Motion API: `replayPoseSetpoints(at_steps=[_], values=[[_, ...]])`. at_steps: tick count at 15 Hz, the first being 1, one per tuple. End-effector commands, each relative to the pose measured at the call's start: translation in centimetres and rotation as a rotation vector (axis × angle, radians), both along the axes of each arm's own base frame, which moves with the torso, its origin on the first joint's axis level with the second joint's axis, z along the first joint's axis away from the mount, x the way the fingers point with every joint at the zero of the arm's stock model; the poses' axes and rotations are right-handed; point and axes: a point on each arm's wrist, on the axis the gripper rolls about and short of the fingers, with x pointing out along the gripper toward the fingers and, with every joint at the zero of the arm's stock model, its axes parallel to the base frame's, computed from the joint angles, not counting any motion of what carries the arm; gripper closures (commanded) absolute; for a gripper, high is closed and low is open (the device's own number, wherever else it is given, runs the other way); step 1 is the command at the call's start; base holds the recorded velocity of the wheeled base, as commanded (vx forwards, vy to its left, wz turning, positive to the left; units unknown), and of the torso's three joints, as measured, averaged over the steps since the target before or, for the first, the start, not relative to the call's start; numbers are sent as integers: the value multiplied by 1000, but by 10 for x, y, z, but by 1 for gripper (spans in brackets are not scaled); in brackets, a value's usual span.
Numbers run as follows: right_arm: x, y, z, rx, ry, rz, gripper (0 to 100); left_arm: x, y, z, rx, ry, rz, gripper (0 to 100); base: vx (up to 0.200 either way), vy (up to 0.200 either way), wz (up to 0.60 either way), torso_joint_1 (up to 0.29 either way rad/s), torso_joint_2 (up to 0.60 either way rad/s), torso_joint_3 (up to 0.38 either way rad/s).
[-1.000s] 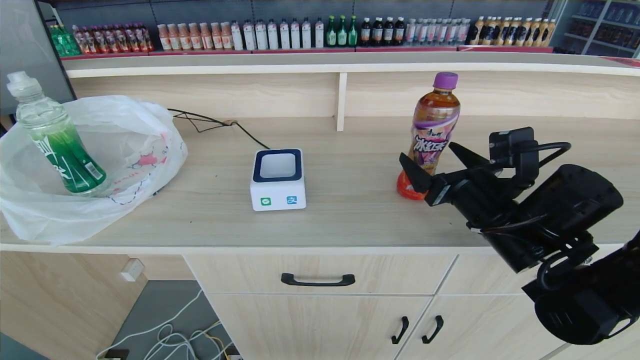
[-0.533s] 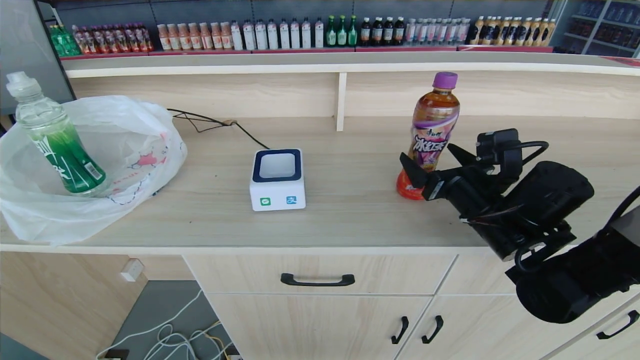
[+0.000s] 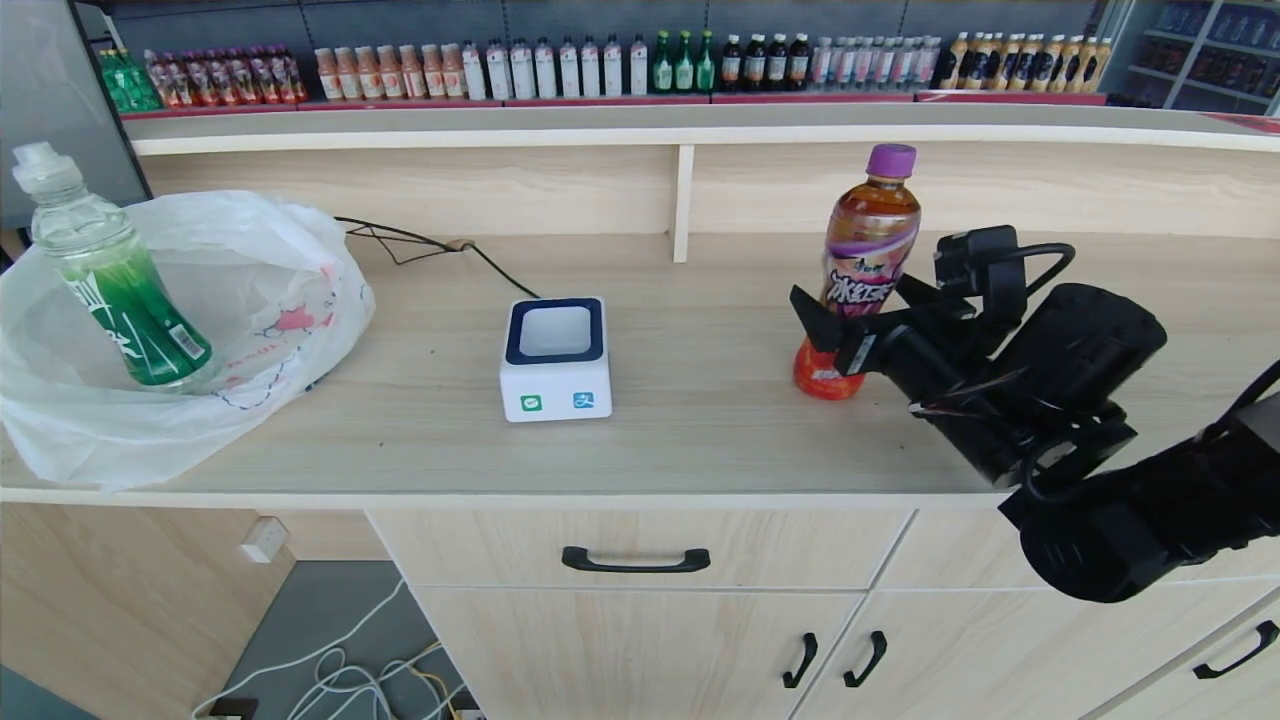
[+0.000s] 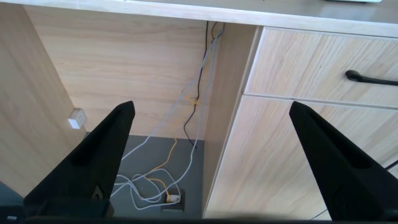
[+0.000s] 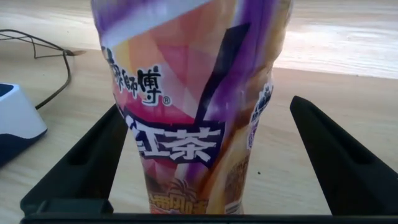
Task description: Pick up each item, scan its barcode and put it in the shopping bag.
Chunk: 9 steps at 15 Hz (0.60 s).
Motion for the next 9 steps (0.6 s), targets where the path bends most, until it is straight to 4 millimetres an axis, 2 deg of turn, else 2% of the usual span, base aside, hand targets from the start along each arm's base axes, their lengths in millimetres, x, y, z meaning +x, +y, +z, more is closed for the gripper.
replayPoseSetpoints(at_steps=[1, 4, 9], values=[[-2, -1, 9, 5, -14, -1, 0, 0, 0, 0, 0, 0, 0, 0, 0, 0, 0, 0, 0, 0], [1, 1, 17, -2, -22, -4, 0, 0, 0, 0, 0, 0, 0, 0, 0, 0, 0, 0, 0, 0], [1, 1, 16, -18, -13, -11, 0, 0, 0, 0, 0, 0, 0, 0, 0, 0, 0, 0, 0, 0]])
